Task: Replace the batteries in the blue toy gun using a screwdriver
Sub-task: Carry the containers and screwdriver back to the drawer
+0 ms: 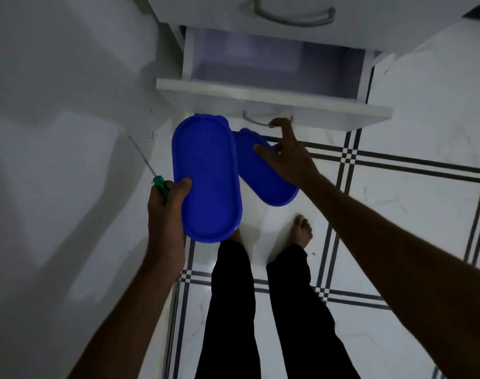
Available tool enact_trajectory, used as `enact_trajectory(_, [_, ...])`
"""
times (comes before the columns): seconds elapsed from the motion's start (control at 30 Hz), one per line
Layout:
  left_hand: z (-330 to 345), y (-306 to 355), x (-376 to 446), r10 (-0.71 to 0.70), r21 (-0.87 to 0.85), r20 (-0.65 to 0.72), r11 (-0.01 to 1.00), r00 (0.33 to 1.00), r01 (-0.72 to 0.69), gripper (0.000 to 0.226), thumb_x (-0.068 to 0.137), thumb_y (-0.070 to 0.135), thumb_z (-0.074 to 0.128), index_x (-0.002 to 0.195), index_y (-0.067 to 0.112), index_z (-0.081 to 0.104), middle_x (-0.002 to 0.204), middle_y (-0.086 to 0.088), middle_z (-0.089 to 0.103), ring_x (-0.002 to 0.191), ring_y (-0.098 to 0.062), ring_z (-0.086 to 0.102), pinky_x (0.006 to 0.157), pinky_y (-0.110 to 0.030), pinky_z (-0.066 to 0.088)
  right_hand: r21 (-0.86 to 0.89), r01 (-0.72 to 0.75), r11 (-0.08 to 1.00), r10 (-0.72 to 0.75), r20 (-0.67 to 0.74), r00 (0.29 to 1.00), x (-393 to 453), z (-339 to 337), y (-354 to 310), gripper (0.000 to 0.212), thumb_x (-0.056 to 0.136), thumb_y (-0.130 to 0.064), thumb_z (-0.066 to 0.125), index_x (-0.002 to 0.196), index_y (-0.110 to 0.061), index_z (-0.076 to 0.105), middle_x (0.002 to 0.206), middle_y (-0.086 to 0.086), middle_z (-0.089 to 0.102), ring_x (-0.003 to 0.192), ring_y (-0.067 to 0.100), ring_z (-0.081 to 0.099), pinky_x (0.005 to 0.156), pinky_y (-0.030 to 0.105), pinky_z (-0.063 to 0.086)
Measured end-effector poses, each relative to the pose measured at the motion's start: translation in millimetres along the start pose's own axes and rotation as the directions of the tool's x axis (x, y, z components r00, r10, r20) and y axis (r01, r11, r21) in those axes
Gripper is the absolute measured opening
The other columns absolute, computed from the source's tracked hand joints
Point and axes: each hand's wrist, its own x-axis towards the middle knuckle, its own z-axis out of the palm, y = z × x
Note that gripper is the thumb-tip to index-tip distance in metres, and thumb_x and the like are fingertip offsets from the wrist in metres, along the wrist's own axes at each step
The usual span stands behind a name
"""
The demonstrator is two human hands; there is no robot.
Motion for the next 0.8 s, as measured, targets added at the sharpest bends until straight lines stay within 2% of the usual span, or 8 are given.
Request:
enact_trajectory(0.13, [-15.2, -1.2, -19.4, 0.038, 0.009, 0.032, 0.999, 0.999, -0.039, 0.019, 0.077, 0.030, 0.064, 0.089, 0.019, 0.055, 0.095, 0.004, 0.066, 0.084, -0.010, 0.065, 0.074, -0.029, 0.055, 0.103, -0.087, 0.991, 0.086, 0.009, 0.996, -52.1, 21.4, -0.7, 0.049, 0.096, -0.043, 0.059, 0.134, -0.025, 0.035, 0.098, 0.013, 0.069, 0.076, 0.028, 0.071, 0.065, 0.046, 0.062])
enact_trajectory(0.2, [-23.8, -2.0, -30.5, 0.059, 0.004, 0.040, 0.998, 0.997, -0.060, 0.018, 0.079, 0.028, 0.063, 0.091, 0.018, 0.054, 0.097, 0.002, 0.065, 0.086, -0.010, 0.066, 0.073, -0.027, 0.056, 0.143, -0.133, 0.981, 0.133, 0.010, 0.991, -75.7, 30.8, -1.4, 0.046, 0.096, -0.044, 0.059, 0.132, -0.026, 0.037, 0.098, 0.008, 0.067, 0.078, 0.028, 0.071, 0.065, 0.048, 0.062])
enact_trajectory(0.27, [-31.8, -3.5, -38.9, 0.069, 0.004, 0.044, 0.998, 0.997, -0.069, 0.017, 0.080, 0.027, 0.062, 0.093, 0.018, 0.055, 0.098, 0.004, 0.067, 0.088, -0.010, 0.067, 0.073, -0.026, 0.057, 0.190, -0.175, 0.966, 0.174, 0.019, 0.985, -95.0, 38.5, -0.9, 0.046, 0.096, -0.043, 0.059, 0.132, -0.027, 0.036, 0.091, -0.004, 0.063, 0.080, 0.025, 0.070, 0.061, 0.040, 0.062])
enact_trajectory(0.37, [-42.4, -7.0, -50.3, 0.061, 0.023, 0.027, 0.998, 0.998, -0.062, 0.017, 0.080, 0.029, 0.061, 0.093, 0.020, 0.056, 0.097, 0.006, 0.068, 0.087, -0.009, 0.067, 0.074, -0.027, 0.056, 0.184, -0.219, 0.958, 0.211, 0.059, 0.976, -117.3, 48.8, 1.7, 0.048, 0.098, -0.043, 0.057, 0.137, -0.028, 0.034, 0.089, -0.008, 0.059, 0.071, 0.009, 0.063, 0.046, 0.010, 0.047])
enact_trajectory(0.47, [-47.3, -9.4, -56.5, 0.051, 0.038, 0.005, 0.998, 0.999, -0.051, 0.019, 0.079, 0.030, 0.062, 0.094, 0.020, 0.056, 0.097, 0.007, 0.069, 0.086, -0.008, 0.067, 0.073, -0.026, 0.057, 0.192, -0.234, 0.953, 0.224, 0.073, 0.972, -128.6, 55.8, 5.3, 0.050, 0.098, -0.042, 0.057, 0.140, -0.028, 0.033, 0.106, 0.005, 0.066, 0.069, 0.004, 0.060, 0.051, 0.012, 0.048])
enact_trajectory(0.63, [-42.3, -6.2, -56.4, 0.056, 0.089, -0.005, 0.994, 0.998, -0.055, 0.006, 0.094, 0.020, 0.059, 0.092, 0.019, 0.054, 0.094, 0.007, 0.066, 0.080, -0.004, 0.067, 0.069, -0.023, 0.056, 0.115, -0.237, 0.965, 0.227, 0.094, 0.969, -140.4, 49.4, 2.8, 0.050, 0.100, -0.041, 0.054, 0.143, -0.025, 0.033, 0.108, -0.001, 0.063, 0.065, -0.002, 0.053, 0.043, -0.002, 0.036])
enact_trajectory(0.73, [-35.3, 1.3, -51.7, 0.061, 0.101, 0.007, 0.993, 0.998, -0.061, 0.010, 0.094, 0.021, 0.059, 0.096, 0.015, 0.052, 0.098, 0.003, 0.065, 0.083, -0.006, 0.066, 0.070, -0.023, 0.056, 0.180, -0.228, 0.957, 0.215, 0.085, 0.973, -151.0, 36.0, 4.4, 0.046, 0.098, -0.045, 0.056, 0.138, -0.033, 0.036, 0.111, 0.001, 0.066, 0.072, 0.003, 0.062, 0.048, 0.003, 0.045])
enact_trajectory(0.8, [-27.9, 8.6, -46.5, 0.062, 0.103, 0.015, 0.993, 0.998, -0.063, 0.017, 0.093, 0.026, 0.061, 0.101, 0.015, 0.052, 0.102, 0.002, 0.065, 0.087, -0.008, 0.065, 0.070, -0.024, 0.055, 0.244, -0.242, 0.939, 0.228, 0.084, 0.970, -162.2, 22.4, 8.2, 0.038, 0.095, -0.051, 0.056, 0.128, -0.040, 0.041, 0.113, 0.002, 0.068, 0.081, 0.012, 0.069, 0.063, 0.024, 0.061])
